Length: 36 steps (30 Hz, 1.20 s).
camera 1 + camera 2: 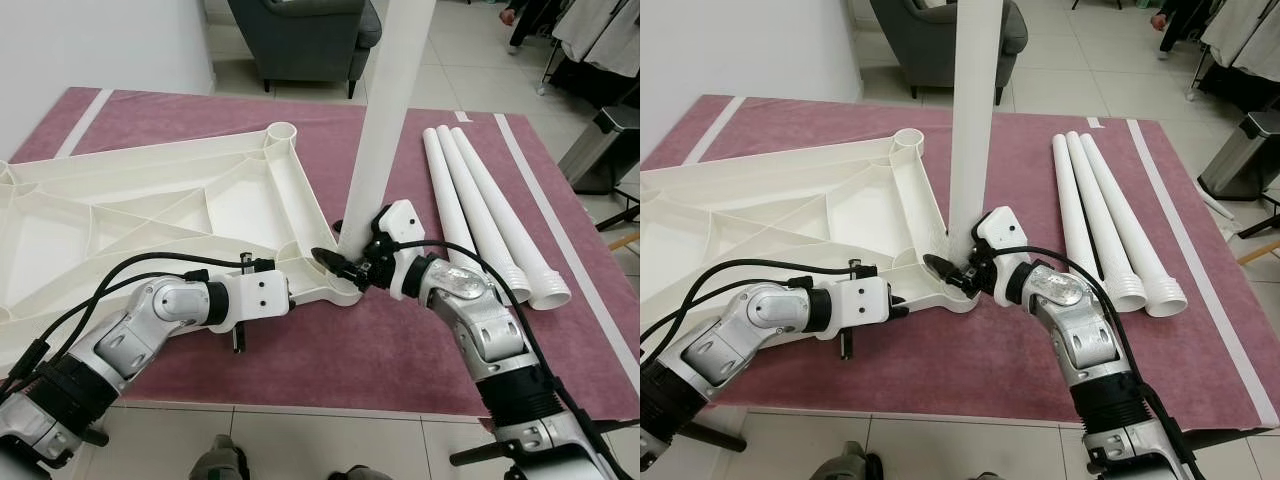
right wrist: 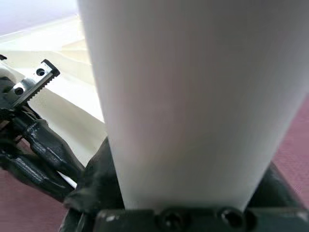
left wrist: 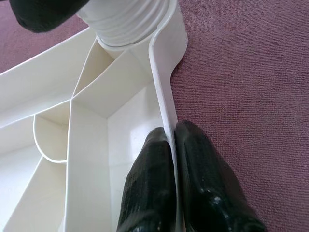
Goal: Building children table
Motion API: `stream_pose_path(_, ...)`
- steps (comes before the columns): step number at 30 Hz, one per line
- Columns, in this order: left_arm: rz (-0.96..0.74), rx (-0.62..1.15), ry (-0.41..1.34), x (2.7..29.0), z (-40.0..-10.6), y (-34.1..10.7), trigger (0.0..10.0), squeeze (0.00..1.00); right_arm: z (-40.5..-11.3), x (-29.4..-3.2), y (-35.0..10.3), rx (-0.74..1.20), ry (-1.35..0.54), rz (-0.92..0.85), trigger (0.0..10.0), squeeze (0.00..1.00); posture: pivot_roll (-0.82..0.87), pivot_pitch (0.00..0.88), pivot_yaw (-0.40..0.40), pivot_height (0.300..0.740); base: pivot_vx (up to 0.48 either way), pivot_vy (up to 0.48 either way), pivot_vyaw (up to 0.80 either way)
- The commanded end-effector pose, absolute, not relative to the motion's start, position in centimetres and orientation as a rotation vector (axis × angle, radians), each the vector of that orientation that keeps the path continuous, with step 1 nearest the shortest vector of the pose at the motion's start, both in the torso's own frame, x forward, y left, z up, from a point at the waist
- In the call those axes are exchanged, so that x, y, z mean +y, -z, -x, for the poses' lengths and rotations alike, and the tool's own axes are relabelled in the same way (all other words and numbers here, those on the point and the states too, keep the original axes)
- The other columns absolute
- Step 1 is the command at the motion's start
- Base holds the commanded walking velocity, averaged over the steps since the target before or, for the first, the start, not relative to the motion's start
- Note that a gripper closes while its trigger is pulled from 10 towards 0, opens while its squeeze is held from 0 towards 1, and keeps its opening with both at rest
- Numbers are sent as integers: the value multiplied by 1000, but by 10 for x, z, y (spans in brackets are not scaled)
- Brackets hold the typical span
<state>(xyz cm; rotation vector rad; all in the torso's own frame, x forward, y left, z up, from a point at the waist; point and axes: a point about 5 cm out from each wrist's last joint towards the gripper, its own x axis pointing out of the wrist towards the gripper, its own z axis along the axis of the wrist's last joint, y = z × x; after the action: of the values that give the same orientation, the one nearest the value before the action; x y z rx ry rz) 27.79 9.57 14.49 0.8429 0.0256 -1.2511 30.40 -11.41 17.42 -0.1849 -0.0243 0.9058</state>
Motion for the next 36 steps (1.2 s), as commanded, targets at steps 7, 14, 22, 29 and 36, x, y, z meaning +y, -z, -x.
stream_pose_path(7, -839, -80, 1485, 63, -267, -169, 0, 0, -313, -108, -162, 12, -677, 126, 0, 0, 144, 51, 7, 740, 0, 0, 0)
stream_pose_path(14, -767, -116, 1390, 40, -287, -182, 0, 0, -330, -115, -150, 75, -258, 157, 0, 0, 141, 55, 12, 740, 0, 0, 0)
stream_pose_path(22, -744, -109, 1245, 7, -317, -192, 0, 0, -341, -105, -153, 69, 68, 101, 1922, 0, 133, 63, 33, 740, 0, 0, 0)
stream_pose_path(29, -755, -87, 1232, 13, -317, -185, 0, 0, -335, -98, -160, -11, -64, 94, 10000, 0, 133, 70, 31, 740, 0, 0, 0)
stream_pose_path(36, -753, -48, 1211, 21, -316, -170, 10000, 1000, -327, -104, -169, -96, -161, 128, 10000, 192, 132, 75, 26, 740, 0, 0, 0)
